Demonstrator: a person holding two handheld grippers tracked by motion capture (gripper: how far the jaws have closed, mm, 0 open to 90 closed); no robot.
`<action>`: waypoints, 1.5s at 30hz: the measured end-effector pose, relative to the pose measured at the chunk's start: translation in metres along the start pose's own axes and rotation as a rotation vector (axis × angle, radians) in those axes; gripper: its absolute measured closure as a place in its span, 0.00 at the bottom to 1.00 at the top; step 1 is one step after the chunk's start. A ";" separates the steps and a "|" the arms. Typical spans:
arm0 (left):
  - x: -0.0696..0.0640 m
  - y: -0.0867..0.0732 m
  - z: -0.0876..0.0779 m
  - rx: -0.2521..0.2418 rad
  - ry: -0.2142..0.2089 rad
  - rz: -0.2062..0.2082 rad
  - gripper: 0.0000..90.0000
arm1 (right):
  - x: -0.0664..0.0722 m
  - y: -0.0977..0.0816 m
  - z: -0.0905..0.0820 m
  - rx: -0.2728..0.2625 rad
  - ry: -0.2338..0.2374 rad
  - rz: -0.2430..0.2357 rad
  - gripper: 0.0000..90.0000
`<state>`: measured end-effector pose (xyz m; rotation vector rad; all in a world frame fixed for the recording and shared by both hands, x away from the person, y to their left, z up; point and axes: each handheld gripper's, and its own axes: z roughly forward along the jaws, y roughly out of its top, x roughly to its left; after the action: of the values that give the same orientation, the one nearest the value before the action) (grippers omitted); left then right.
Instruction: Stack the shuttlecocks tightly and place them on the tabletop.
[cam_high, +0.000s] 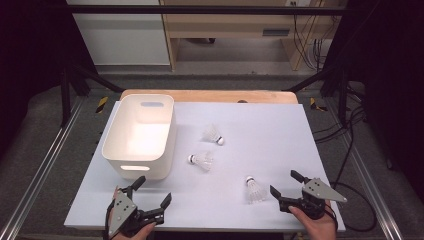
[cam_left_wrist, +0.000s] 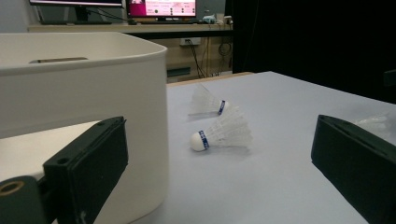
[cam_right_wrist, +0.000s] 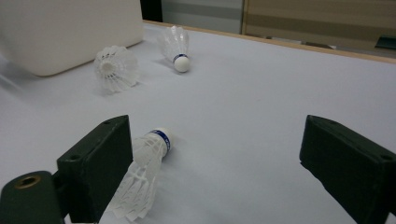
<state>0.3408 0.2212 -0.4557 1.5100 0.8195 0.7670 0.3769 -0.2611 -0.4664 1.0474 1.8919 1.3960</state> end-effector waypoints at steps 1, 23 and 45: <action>0.002 0.000 -0.002 -0.006 0.001 0.000 0.04 | 0.001 0.000 0.001 -0.001 0.003 -0.016 0.11; 0.029 -0.003 -0.014 -0.045 0.080 -0.028 0.04 | 0.020 0.023 -0.015 0.026 0.102 -0.040 0.16; 0.037 -0.004 -0.016 -0.051 0.095 -0.044 0.04 | 0.056 0.020 -0.002 0.089 0.184 -0.087 0.19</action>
<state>0.3465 0.2610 -0.4581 1.4145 0.8951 0.8262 0.3501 -0.2116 -0.4460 0.8915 2.1226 1.4107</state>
